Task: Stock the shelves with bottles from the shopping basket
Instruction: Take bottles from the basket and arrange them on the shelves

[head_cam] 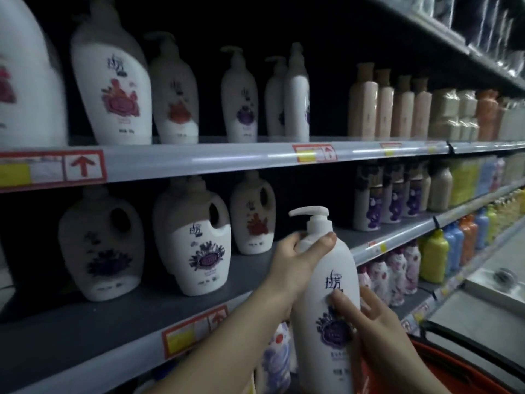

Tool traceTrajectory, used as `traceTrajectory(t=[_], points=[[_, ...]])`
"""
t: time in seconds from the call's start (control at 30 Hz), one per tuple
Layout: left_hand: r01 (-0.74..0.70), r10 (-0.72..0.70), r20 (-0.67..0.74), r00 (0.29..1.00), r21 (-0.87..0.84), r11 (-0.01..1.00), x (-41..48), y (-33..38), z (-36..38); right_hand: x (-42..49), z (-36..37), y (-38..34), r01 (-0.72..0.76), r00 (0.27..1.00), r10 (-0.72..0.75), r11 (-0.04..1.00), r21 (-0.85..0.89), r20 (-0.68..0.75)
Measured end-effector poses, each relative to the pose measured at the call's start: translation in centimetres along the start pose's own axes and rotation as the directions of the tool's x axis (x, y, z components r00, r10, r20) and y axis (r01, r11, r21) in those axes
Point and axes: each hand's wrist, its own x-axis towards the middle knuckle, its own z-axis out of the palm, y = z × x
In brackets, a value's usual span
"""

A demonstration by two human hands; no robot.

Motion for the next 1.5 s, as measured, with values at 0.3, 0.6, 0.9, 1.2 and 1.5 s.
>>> traceTrajectory(t=[0.3,0.6,0.9,1.2,1.5], points=[[-0.21,0.214,-0.037,0.976,0.085,0.974,2.9,7.1,-1.2,3.7,2.1,-5.8,0.149,0.982,-0.16,0.983,0.106,0.097],[-0.303,0.308,-0.124,0.943,0.058,0.951,7.7,19.0,-3.8,8.9,5.8,-18.0,0.206,0.947,-0.223,0.974,0.097,0.231],[-0.145,0.139,-0.308,0.941,0.006,0.989,17.3,26.2,-8.6,18.6,11.6,-26.8,0.076,0.949,-0.097,0.994,0.08,0.299],[-0.185,0.235,-0.331,0.914,0.174,0.967,22.0,24.1,-10.5,24.4,12.8,-26.3,-0.043,0.937,0.033,0.999,0.023,0.348],[-0.299,0.36,-0.276,0.891,0.238,0.924,22.1,22.9,-10.6,25.3,12.3,-24.9,-0.059,0.92,0.048,0.998,0.018,0.389]])
